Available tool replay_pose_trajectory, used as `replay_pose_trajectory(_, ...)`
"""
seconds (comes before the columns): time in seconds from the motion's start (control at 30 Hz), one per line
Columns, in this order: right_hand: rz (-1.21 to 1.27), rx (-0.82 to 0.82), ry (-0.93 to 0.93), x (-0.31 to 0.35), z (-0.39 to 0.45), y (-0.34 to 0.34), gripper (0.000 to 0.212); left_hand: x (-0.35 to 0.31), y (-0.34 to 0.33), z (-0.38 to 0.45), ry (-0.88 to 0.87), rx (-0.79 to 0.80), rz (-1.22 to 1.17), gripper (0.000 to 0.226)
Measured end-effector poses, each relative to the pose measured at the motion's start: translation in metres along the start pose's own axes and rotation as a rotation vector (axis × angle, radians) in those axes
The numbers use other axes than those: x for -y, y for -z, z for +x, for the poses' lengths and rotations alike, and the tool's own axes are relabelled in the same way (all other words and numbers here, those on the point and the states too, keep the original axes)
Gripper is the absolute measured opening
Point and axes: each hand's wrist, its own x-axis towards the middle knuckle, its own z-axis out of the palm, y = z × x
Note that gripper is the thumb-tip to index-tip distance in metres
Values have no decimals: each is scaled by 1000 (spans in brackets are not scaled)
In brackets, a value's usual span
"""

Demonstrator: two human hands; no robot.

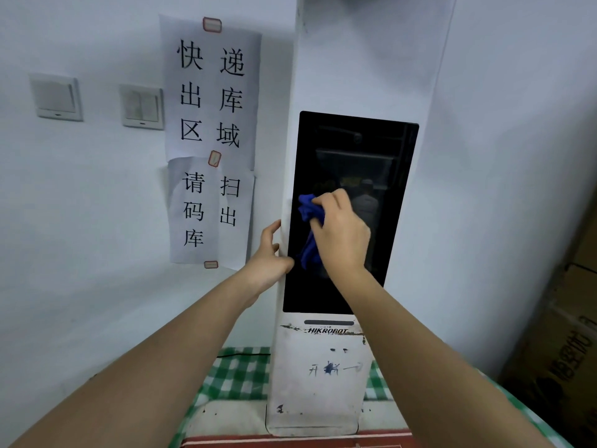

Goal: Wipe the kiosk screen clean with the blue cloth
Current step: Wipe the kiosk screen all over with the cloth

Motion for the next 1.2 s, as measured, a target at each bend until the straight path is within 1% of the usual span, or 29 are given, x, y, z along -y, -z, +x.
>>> replay_pose_trajectory(0.03,15,-19,-29,3,2,-1,24,0,0,0,-4,-2,-2,86)
replay_pose_trajectory(0.1,12,-10,-1,9,-1,-6,24,0,0,1,-14,-4,-8,86)
replay_pose_trajectory(0.23,-39,87,167,9,-25,-21,24,1,-2,2,-31,-14,-10,84)
replay_pose_trajectory(0.33,-101,122,262,6,-27,-19,27,2,-2,1,-40,-19,-9,83)
replay_pose_trajectory(0.4,-100,92,250,4,-17,-12,24,2,-2,1,-42,-18,-5,85)
replay_pose_trajectory(0.5,-37,45,118,4,0,-4,23,2,-3,1,-27,-7,-19,89)
replay_pose_trajectory(0.57,-1,30,68,9,1,-5,25,2,-2,1,-28,-7,-21,89)
replay_pose_trajectory(0.67,12,48,115,15,-17,-15,25,3,-2,-1,-41,-13,-20,87)
replay_pose_trajectory(0.77,-49,104,209,13,-33,-23,28,1,-2,-3,-54,-15,-8,84)
replay_pose_trajectory(0.87,-100,109,261,10,-27,-19,28,2,0,-5,-38,-5,-12,86)
replay_pose_trajectory(0.93,-115,76,247,8,-17,-13,25,1,0,-6,-29,11,-14,89)
replay_pose_trajectory(1.03,-45,28,113,4,-2,-4,23,2,-1,-5,-24,24,-22,92)
replay_pose_trajectory(1.07,-26,28,94,5,-2,-4,24,2,-1,-5,-25,24,-23,93)
replay_pose_trajectory(1.2,-83,86,210,7,-31,-18,29,1,-4,-7,-35,13,-3,90)
